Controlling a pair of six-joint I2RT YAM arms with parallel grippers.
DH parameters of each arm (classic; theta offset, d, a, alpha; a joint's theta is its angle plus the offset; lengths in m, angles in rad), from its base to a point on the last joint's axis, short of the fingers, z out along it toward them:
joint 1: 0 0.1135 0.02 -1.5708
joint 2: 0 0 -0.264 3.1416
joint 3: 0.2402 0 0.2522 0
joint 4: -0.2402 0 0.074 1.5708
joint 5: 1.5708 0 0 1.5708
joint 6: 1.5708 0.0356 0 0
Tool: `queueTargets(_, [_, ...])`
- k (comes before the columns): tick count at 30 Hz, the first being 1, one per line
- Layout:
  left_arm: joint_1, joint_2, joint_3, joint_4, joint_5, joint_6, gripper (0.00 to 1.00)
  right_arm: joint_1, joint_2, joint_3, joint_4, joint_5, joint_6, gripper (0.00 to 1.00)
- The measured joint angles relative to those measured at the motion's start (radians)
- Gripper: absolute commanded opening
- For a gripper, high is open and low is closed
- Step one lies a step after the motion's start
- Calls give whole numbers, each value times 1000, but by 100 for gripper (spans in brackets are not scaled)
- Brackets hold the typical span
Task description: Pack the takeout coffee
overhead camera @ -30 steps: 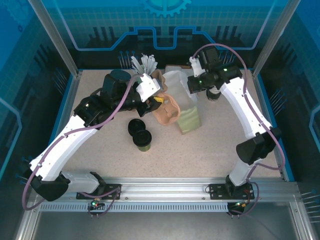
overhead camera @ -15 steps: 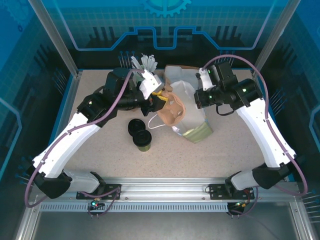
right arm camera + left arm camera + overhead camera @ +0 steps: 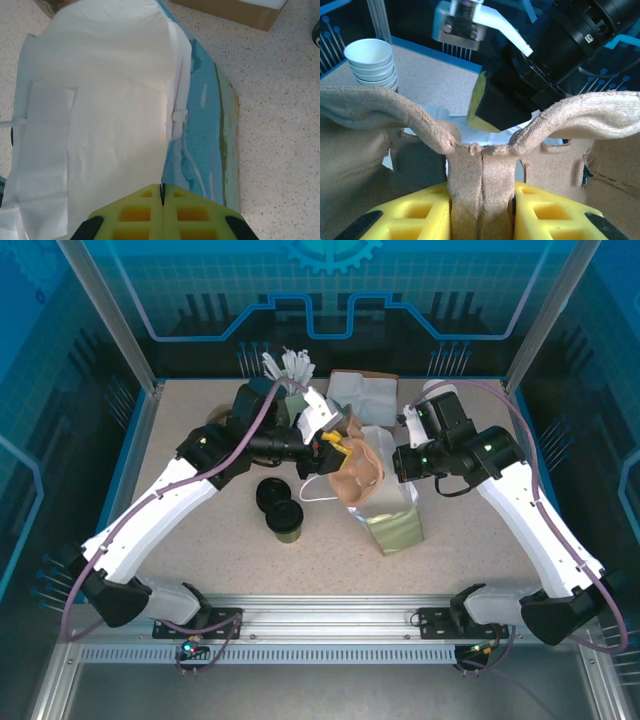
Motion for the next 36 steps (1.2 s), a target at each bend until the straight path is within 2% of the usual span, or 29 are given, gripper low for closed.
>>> queueTargets(16, [-17, 85, -2, -54, 97, 19, 31, 0, -17, -4, 35, -33, -1, 0])
queueTargets(27, [-17, 165, 11, -128, 98, 65, 31, 0, -17, -4, 37, -58, -2, 0])
queueTargets(36, [-17, 206, 47, -134, 53, 85, 29, 0, -23, -6, 37, -106, -3, 0])
